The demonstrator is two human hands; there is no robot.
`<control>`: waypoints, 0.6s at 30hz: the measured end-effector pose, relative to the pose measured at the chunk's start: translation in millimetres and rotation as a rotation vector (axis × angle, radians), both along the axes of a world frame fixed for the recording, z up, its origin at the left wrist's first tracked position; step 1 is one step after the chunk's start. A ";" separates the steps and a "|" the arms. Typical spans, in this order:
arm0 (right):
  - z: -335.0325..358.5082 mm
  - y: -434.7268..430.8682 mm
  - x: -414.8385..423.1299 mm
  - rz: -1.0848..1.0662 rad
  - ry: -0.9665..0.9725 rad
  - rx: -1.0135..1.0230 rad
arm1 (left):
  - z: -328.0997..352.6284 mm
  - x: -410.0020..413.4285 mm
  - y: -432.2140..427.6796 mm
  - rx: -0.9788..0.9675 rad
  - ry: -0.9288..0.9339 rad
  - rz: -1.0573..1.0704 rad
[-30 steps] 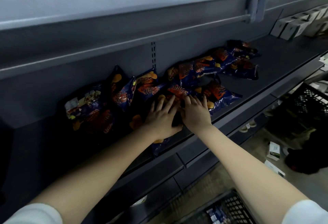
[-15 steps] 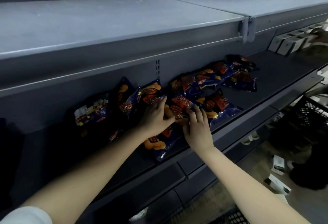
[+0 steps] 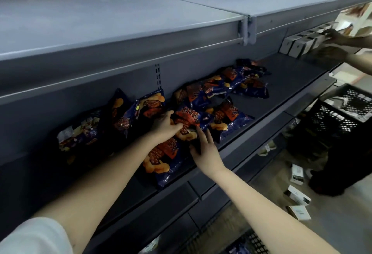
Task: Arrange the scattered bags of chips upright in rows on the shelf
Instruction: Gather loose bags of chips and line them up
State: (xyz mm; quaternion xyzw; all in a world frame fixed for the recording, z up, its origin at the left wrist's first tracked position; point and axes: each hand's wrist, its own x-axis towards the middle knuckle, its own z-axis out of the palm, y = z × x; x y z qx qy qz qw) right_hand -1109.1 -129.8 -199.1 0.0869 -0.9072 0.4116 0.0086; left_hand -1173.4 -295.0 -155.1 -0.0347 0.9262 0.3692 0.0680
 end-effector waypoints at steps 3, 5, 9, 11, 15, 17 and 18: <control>7.4 -0.1 -2.9 0.013 0.018 -0.026 | 4.1 1.3 3.0 0.055 0.041 -0.002; 14.4 0.3 -5.4 0.020 0.057 -0.053 | 8.7 4.6 3.4 0.082 0.074 0.000; 37.0 -6.7 -11.1 -0.002 0.256 -0.141 | 23.4 18.8 3.0 0.217 0.193 0.028; 47.3 -12.3 -14.2 -0.019 0.377 -0.210 | 34.3 28.0 2.1 0.298 0.297 0.058; 62.8 -27.0 -17.8 -0.022 0.478 -0.298 | 52.5 50.1 -13.5 0.277 0.529 0.130; 65.3 -39.6 -17.1 0.042 0.487 -0.289 | 54.3 64.4 -28.2 0.133 0.590 0.120; 64.5 -47.8 -16.3 0.076 0.494 -0.263 | 53.5 73.0 -36.2 0.050 0.608 0.110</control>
